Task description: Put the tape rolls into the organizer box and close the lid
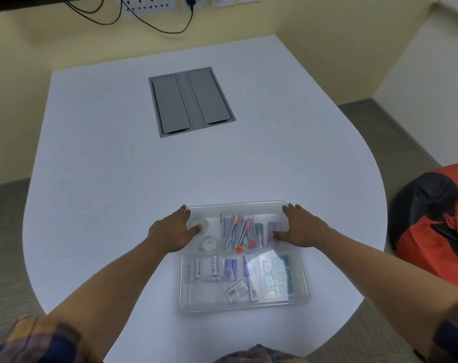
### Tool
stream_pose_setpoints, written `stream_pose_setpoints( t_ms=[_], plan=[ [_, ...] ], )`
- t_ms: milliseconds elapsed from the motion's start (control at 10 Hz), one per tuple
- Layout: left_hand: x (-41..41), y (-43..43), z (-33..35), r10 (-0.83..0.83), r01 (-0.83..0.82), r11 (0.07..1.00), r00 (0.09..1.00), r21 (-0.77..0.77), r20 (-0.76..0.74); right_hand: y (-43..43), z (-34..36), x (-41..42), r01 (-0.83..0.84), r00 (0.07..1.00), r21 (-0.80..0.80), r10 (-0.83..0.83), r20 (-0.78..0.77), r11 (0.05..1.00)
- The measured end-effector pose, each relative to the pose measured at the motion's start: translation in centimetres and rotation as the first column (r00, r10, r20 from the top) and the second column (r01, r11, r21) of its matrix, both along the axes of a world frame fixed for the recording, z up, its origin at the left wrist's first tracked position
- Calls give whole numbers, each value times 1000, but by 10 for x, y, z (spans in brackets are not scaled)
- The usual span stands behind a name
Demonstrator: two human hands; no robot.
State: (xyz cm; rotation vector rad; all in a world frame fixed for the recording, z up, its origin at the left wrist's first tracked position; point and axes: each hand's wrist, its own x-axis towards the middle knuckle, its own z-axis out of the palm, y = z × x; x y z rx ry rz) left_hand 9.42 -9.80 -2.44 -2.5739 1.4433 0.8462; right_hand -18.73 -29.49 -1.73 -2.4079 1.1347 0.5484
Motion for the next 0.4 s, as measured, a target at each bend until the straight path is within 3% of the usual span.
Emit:
stream_pose_setpoints(
  t_ms=[200, 300, 400],
  plan=[
    [-15, 3, 13, 11, 18, 988, 981, -151, 192, 0, 18, 11, 18, 999, -7, -18, 27, 1000],
    [-16, -10, 28, 17, 85, 952, 944, -293, 330, -2, 38, 28, -10, 994, -105, 21, 108, 994],
    [-17, -23, 53, 113, 64, 902, 919, -428, 378, -2, 66, 46, -20, 975, -195, 62, 211, 981]
  ],
)
